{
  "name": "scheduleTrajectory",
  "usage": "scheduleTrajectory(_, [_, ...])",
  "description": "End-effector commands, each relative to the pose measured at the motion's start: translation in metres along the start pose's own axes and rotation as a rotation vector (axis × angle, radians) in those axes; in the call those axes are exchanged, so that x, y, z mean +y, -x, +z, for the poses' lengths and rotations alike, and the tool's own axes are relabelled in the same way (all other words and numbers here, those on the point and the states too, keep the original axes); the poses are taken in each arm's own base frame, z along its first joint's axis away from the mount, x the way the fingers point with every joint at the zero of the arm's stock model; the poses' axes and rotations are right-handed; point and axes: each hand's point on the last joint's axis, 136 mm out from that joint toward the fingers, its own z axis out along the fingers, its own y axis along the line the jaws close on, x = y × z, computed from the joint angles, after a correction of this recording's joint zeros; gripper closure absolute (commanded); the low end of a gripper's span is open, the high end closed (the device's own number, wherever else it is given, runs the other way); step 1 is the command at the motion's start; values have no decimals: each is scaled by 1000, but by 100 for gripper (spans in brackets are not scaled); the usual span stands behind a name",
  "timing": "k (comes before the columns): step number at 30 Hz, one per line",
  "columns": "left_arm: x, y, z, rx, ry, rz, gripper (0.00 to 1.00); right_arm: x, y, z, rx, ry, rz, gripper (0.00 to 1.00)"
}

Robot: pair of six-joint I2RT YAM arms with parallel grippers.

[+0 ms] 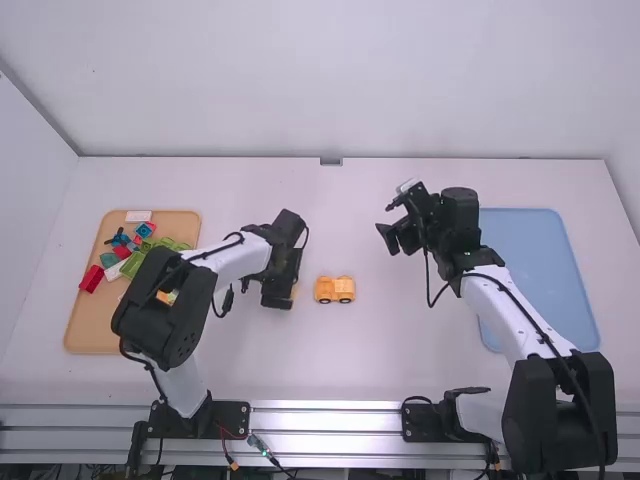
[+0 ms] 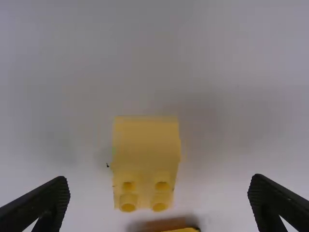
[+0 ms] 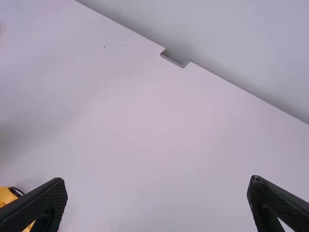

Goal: Assemble lego blocks to make yellow taxi

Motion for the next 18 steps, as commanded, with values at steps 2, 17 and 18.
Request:
scheduleTrajectory(2, [-16, -9, -13, 45, -37, 288, 1, 2, 3, -5, -15, 2, -6, 1])
scheduleTrajectory(17, [-81, -29, -81, -128, -174, 2009, 1, 3, 3, -5, -15, 2, -5, 1])
scheduleTrajectory(18, [-80, -29, -81, -131, -171, 2055, 1, 2, 3, -5, -15, 2, -5, 1])
